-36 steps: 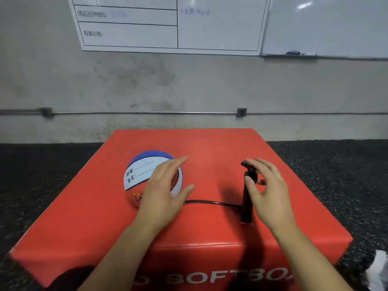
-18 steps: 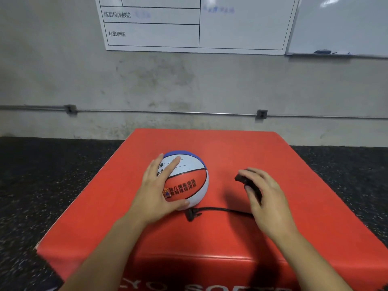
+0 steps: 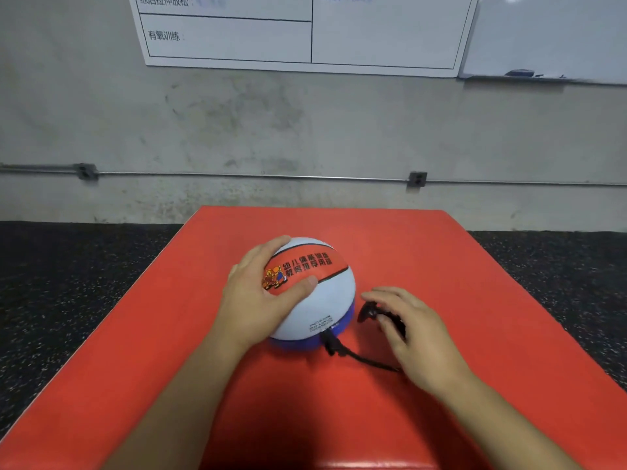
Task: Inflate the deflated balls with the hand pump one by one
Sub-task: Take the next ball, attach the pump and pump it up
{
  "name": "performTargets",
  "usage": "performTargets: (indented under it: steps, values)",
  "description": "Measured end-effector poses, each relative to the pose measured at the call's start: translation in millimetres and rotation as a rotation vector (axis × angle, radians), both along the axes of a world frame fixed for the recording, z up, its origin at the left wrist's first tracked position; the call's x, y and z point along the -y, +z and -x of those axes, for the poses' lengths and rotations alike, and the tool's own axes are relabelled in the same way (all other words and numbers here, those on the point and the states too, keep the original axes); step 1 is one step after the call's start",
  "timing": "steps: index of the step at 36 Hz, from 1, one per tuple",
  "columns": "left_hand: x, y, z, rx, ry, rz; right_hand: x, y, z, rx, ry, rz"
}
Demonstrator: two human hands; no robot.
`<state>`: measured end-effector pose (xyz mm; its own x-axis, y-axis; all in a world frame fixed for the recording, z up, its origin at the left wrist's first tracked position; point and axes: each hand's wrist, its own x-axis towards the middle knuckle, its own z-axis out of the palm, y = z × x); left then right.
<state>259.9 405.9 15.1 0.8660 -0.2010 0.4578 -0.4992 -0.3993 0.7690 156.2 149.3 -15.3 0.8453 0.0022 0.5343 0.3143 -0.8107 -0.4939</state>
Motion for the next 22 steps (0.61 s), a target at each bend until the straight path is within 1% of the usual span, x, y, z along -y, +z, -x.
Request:
performTargets:
  steps: [1,3,5,6,8,10,11,13,15,18,22]
  values:
    - [3.2,3.1,0.0,-0.048,-0.048,0.042,2.0,2.7,-0.8,0.016,-0.005,-0.011]
    - [8.7,5.3,0.2,-0.147,-0.116,0.051,7.7,7.0,-0.6,0.024,-0.025,-0.038]
    - [13.5,2.1,0.4,-0.213,-0.123,0.040,12.0,7.8,2.3,0.006,-0.034,-0.057]
    - [15.9,1.2,0.8,-0.215,-0.103,0.049,12.7,7.4,4.2,-0.003,-0.032,-0.067]
    - [20.4,1.6,2.8,-0.126,-0.028,0.067,12.0,7.3,8.9,-0.002,-0.020,-0.087]
    - [23.1,3.4,5.9,0.028,0.044,0.076,7.9,9.9,14.2,0.025,0.007,-0.123]
    - [23.8,4.5,7.5,0.093,0.054,0.081,4.0,12.4,17.2,0.042,0.028,-0.149]
    - [22.8,5.4,10.7,0.166,0.027,0.089,-6.0,18.2,23.3,0.071,0.074,-0.195]
    - [20.0,5.1,13.9,0.160,-0.046,0.062,-16.5,21.6,27.2,0.074,0.111,-0.219]
    - [12.4,3.0,21.4,0.089,-0.166,-0.058,-28.7,19.3,28.3,0.048,0.141,-0.234]
    - [1.6,0.3,35.2,-0.002,-0.269,-0.185,-40.7,17.0,25.1,0.044,0.117,-0.245]
